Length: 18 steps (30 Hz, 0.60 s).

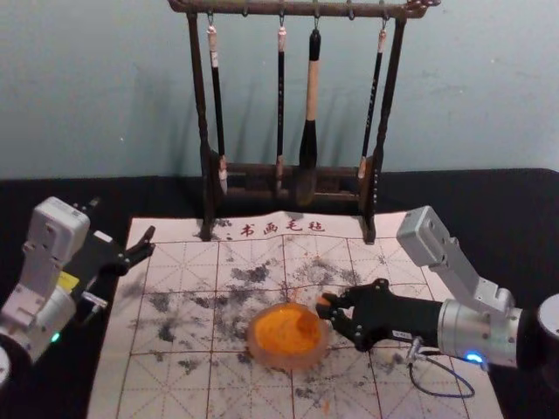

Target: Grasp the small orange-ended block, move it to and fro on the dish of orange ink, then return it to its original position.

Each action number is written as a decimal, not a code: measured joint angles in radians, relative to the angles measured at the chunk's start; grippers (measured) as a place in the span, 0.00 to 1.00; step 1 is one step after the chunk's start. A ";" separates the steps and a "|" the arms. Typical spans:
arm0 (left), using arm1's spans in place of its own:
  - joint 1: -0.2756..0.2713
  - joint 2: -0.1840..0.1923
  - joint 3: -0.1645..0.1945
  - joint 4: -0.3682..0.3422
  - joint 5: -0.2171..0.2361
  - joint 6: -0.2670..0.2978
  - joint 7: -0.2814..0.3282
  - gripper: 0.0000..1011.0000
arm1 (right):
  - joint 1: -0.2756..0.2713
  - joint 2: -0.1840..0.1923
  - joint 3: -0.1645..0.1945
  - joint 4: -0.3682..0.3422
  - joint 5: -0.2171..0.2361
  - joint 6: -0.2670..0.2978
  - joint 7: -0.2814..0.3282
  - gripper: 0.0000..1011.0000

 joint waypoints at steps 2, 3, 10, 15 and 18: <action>0.000 0.000 0.000 0.000 0.000 0.000 0.000 0.99 | -0.006 0.008 0.000 -0.013 0.000 0.006 0.000 0.10; 0.000 0.000 0.000 0.000 0.000 0.000 0.000 0.99 | -0.009 0.012 0.000 -0.019 -0.001 0.010 0.001 0.10; 0.000 0.000 0.000 0.000 0.000 0.000 0.000 0.99 | -0.013 0.021 -0.005 -0.038 -0.002 0.023 0.008 0.10; 0.000 0.000 0.000 0.000 0.000 0.000 0.000 0.99 | -0.011 0.021 -0.012 -0.041 -0.003 0.025 0.015 0.10; 0.000 0.000 0.000 0.000 0.000 0.000 0.000 0.99 | -0.005 0.016 -0.018 -0.040 -0.004 0.027 0.019 0.10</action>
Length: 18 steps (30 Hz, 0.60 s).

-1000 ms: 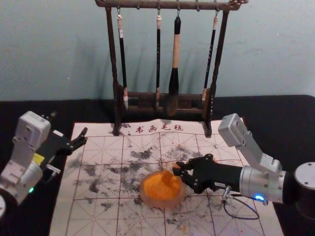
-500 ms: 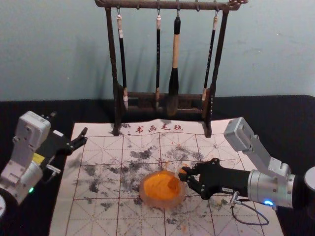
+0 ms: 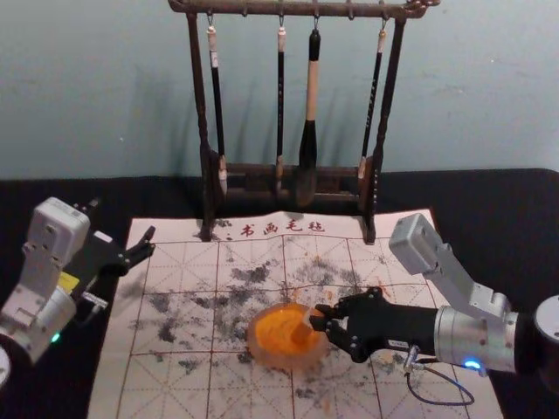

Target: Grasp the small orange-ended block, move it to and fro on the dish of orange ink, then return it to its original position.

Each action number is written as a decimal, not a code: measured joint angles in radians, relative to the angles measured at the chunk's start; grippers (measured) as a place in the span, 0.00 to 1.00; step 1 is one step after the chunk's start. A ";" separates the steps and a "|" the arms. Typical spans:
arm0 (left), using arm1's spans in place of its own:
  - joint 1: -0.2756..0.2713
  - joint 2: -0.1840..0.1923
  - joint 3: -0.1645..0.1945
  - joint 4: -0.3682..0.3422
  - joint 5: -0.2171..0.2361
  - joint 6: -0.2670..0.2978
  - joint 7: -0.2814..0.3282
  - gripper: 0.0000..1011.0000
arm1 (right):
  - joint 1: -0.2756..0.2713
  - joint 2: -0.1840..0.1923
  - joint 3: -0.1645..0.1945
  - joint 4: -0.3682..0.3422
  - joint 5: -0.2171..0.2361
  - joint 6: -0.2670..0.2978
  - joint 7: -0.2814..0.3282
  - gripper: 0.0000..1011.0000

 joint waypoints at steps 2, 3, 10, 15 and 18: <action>0.000 0.000 0.000 0.000 0.000 0.000 0.000 0.99 | 0.003 -0.003 -0.003 0.003 -0.001 0.000 0.001 0.10; 0.000 0.000 0.000 0.000 0.000 0.000 0.000 0.99 | 0.005 -0.005 -0.004 0.005 -0.002 0.000 0.002 0.10; 0.000 0.000 0.000 0.000 0.000 0.000 0.000 0.99 | 0.023 -0.024 -0.014 0.026 -0.011 0.001 -0.003 0.10; 0.000 0.000 0.000 0.000 0.000 0.000 0.000 0.99 | 0.029 -0.030 -0.015 0.034 -0.015 0.005 -0.012 0.10; 0.000 0.000 0.000 0.000 0.000 0.000 0.000 0.99 | 0.030 -0.032 -0.011 0.038 -0.016 0.007 -0.017 0.10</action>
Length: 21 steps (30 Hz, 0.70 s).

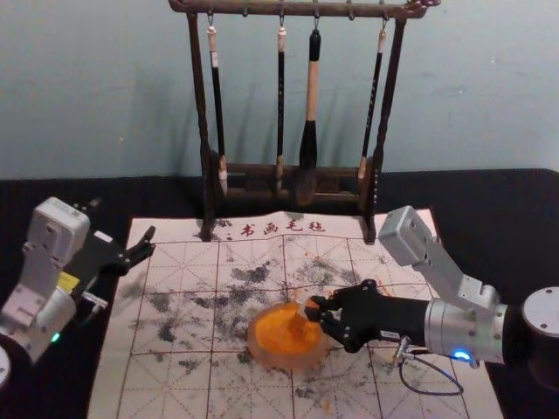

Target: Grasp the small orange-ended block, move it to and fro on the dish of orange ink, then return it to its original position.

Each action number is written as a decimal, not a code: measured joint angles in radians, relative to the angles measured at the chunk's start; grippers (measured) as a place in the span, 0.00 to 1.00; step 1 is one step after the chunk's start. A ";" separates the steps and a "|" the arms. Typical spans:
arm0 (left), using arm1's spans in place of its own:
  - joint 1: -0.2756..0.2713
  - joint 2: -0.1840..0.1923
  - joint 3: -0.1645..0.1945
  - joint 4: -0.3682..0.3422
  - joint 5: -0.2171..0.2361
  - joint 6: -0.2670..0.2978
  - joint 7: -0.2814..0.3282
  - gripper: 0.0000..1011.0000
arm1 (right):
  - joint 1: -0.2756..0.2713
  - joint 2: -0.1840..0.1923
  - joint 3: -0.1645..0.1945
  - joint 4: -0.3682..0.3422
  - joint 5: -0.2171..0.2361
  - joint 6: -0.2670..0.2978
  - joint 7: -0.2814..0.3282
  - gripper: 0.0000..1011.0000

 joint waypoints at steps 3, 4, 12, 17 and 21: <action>0.000 0.000 0.000 0.000 0.000 0.000 0.000 0.99 | 0.000 0.000 0.006 0.001 0.000 0.003 -0.004 0.10; 0.000 0.000 0.000 0.000 0.000 0.000 0.000 0.99 | 0.000 0.001 0.008 0.001 0.000 0.003 -0.006 0.10; 0.000 0.000 0.000 0.000 0.000 0.000 0.000 0.99 | -0.009 0.006 0.024 -0.008 0.008 0.005 -0.014 0.10; 0.000 0.000 0.000 0.000 0.000 0.000 0.000 0.99 | -0.013 0.008 0.029 -0.015 0.013 0.005 -0.016 0.10; 0.000 0.000 0.000 0.000 0.000 0.000 0.000 0.99 | -0.016 0.011 0.032 -0.023 0.016 0.006 -0.018 0.10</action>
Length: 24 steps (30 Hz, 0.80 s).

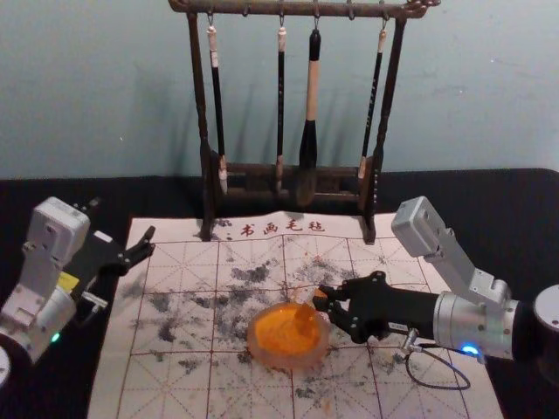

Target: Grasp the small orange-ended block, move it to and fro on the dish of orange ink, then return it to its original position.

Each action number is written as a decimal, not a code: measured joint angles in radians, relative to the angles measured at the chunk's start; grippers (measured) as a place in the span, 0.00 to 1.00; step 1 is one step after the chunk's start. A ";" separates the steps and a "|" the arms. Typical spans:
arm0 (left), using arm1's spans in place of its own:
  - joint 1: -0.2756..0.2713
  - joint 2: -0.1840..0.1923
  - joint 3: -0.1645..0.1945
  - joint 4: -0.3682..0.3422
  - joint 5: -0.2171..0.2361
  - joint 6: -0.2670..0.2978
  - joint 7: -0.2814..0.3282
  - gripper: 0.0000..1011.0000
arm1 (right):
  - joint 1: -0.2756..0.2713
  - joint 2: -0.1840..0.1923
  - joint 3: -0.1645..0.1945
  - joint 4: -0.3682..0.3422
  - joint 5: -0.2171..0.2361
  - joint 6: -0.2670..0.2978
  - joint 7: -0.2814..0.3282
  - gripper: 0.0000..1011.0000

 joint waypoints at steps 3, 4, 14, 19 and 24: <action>0.000 0.000 0.000 0.000 0.000 0.000 0.000 0.99 | -0.003 0.002 0.004 -0.004 0.003 0.000 -0.002 0.10; 0.000 0.000 0.000 0.000 0.000 0.000 0.000 0.99 | -0.004 0.003 0.005 -0.005 0.004 0.001 -0.003 0.10; 0.000 0.000 0.000 0.000 0.000 0.000 0.000 0.99 | -0.007 0.004 0.007 -0.010 0.006 0.001 -0.006 0.10; 0.000 0.000 0.000 0.000 0.000 0.000 0.000 0.99 | -0.010 0.004 0.007 -0.009 0.008 0.002 -0.006 0.10; 0.000 0.000 0.000 0.000 0.000 0.000 0.000 0.99 | -0.016 0.009 0.014 -0.016 0.011 0.000 -0.011 0.10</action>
